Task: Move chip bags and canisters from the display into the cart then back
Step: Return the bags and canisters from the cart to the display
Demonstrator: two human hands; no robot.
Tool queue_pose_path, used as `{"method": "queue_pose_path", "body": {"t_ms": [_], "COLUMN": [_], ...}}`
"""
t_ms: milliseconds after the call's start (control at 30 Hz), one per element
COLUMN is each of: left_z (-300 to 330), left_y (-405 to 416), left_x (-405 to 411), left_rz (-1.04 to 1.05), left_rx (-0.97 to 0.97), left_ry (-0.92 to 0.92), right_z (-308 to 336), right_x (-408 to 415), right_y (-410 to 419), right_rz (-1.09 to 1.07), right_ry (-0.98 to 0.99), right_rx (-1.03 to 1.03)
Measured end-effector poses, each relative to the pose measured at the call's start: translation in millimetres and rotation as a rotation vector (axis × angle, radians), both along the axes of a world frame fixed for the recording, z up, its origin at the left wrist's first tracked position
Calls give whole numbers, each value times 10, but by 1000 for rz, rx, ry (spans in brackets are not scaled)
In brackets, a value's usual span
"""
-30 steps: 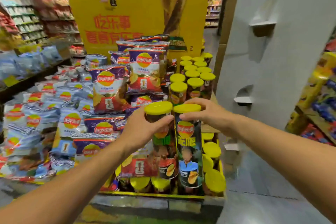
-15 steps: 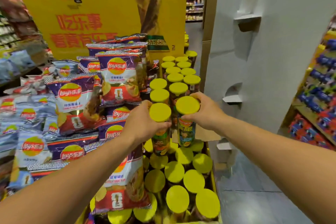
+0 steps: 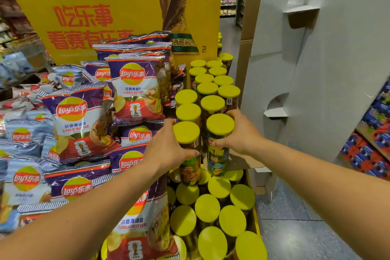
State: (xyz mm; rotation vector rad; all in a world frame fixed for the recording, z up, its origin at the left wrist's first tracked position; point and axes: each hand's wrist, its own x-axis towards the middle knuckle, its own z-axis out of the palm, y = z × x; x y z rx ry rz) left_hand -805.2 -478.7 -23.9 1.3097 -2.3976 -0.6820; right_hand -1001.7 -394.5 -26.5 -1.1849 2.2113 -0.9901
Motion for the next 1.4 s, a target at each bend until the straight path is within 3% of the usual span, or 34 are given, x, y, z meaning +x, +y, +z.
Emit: {"method": "queue_pose_path", "body": {"t_ms": [300,400,533,700,933,1400], "left_z": [95,128,195,276,307,-337], "left_y": [177,274,467,740,1151,1817], "left_x": [78,158,291,610,1467,4341], "left_rz": [53,58,82,95,115,580], "left_rx": [-52,-67,-45,-37,157,269], "left_ry": [-34,-38,-22,64,185,259], "right_z": [169,282,383,567,578,23], "right_x": [78,87,210,722,1834,4514], "right_y": [250,408,596,646,527,453], "right_rz": [-16,-25,167,386,625,1027], "right_ry": [36,105,-50,-3,-32,-17], "right_rx": [37,277,581,526,402,469]}}
